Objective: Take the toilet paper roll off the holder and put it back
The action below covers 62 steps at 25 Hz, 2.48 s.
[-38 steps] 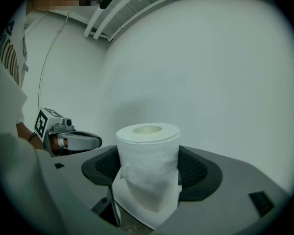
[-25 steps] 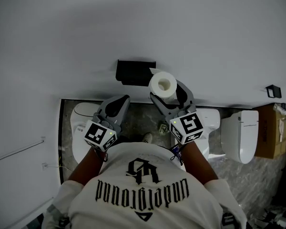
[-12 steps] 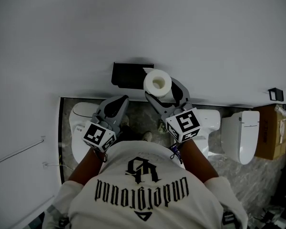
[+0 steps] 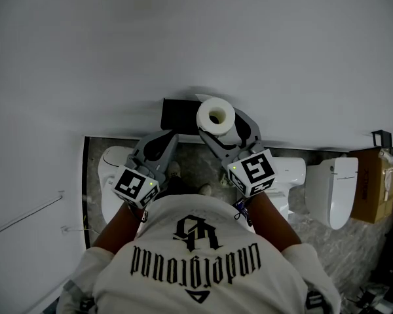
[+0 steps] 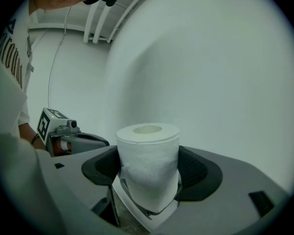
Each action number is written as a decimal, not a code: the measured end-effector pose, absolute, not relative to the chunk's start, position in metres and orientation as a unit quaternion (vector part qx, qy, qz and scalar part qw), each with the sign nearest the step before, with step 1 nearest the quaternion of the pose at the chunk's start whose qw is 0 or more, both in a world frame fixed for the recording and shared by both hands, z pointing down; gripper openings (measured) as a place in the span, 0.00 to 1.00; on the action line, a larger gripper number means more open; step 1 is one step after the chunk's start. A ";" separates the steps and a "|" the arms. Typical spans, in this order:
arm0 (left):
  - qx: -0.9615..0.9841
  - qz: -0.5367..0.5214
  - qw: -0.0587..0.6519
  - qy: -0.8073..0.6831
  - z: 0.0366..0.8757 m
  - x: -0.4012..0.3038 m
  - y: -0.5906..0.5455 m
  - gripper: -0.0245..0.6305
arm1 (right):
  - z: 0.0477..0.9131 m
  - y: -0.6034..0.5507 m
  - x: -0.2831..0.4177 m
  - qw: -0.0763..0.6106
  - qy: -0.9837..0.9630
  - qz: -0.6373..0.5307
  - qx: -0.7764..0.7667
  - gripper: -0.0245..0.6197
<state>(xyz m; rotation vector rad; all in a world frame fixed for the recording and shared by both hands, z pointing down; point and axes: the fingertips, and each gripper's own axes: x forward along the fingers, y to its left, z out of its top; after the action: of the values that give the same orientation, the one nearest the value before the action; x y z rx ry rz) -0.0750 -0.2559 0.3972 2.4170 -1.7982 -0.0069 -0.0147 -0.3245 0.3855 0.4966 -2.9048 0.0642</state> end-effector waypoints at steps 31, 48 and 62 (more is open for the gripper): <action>0.814 0.011 0.097 -0.573 0.427 -0.127 -0.293 0.06 | 0.441 -0.351 -0.064 0.126 -0.973 0.062 0.181 0.54; 0.813 0.005 0.098 -0.574 0.427 -0.117 -0.296 0.06 | 0.446 -0.346 -0.058 0.136 -0.974 0.053 0.171 0.54; 0.808 -0.001 0.078 -0.585 0.412 -0.098 -0.277 0.06 | 0.432 -0.330 -0.032 0.130 -0.976 0.041 0.171 0.55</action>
<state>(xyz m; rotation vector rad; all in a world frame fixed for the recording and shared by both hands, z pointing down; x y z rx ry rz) -0.0982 -0.2769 0.4120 2.4175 -1.7500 -0.0026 -0.0319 -0.3297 0.4321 0.4968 -2.8343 0.1177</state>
